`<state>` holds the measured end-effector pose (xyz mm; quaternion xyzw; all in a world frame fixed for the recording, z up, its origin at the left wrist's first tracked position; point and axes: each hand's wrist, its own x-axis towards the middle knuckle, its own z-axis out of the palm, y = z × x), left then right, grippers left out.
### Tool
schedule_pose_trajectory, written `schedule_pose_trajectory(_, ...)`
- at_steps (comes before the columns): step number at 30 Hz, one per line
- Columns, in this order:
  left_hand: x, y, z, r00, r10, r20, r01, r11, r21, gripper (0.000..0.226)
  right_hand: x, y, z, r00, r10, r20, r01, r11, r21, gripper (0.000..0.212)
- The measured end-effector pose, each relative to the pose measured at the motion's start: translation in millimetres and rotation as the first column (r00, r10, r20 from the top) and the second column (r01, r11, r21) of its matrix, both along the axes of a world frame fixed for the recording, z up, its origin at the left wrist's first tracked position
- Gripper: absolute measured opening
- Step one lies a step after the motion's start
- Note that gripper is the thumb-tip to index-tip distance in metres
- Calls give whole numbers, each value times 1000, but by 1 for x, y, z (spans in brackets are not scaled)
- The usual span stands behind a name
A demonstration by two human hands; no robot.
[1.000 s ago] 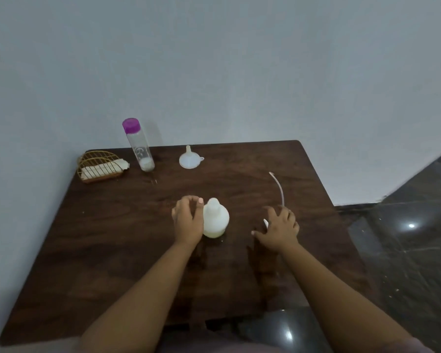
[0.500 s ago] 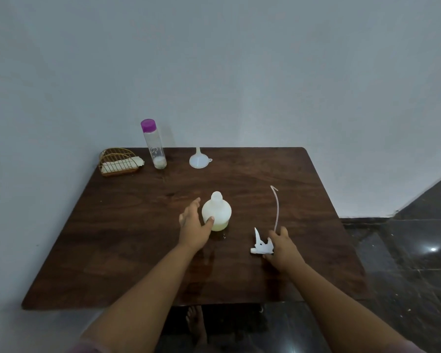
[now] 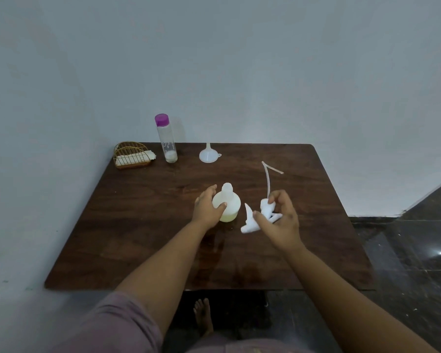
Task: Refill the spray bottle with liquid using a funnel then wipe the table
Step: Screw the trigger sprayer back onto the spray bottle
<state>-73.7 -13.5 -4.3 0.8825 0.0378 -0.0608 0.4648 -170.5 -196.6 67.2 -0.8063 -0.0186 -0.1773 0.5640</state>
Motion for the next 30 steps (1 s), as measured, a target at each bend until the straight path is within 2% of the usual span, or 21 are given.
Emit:
schedule_pose_trajectory(2,5,-1,4,1000,-9,-1,9,1000,4,69,4,0,20,992,36,-118,-7,971,239,30)
schedule_pose_trajectory(3,8,-2,6,1000,-10,-1,10,1000,4,69,6,-2,29,982,104,-160,-21,893,450,27)
schedule_pose_trajectory(5,13,-4,7,1000,0,-13,0,1000,6,69,10,-8,40,949,265,-170,-19,586,810,20)
schedule_pose_trajectory(6,14,-4,8,1000,4,-23,-4,1000,7,68,10,-12,44,938,309,-160,3,453,892,19)
schedule_pose_trajectory(7,16,-5,7,1000,4,-27,-4,1000,6,67,9,-15,48,930,328,-165,31,376,926,19)
schedule_pose_trajectory(8,16,-5,7,1000,-4,-24,4,1000,10,66,9,-17,50,928,327,-178,61,339,939,18)
schedule_pose_trajectory(14,19,-12,10,999,-33,22,33,999,-1,56,3,-26,56,920,329,-211,154,191,969,7)
schedule_pose_trajectory(17,21,-15,10,999,-45,31,45,999,-1,56,3,-33,51,919,338,-203,166,134,977,12)
schedule_pose_trajectory(20,23,-19,10,998,-44,47,44,999,5,50,4,-38,48,925,342,-165,145,83,986,31)
schedule_pose_trajectory(23,24,-20,9,996,-42,74,41,999,18,42,4,-40,49,926,308,-219,188,127,974,7)
schedule_pose_trajectory(26,24,-21,11,996,-32,80,29,999,28,36,5,-42,47,915,303,-267,221,179,959,12)
schedule_pose_trajectory(30,25,-21,13,995,-27,93,24,999,28,32,10,-41,46,906,229,-356,272,330,904,17)
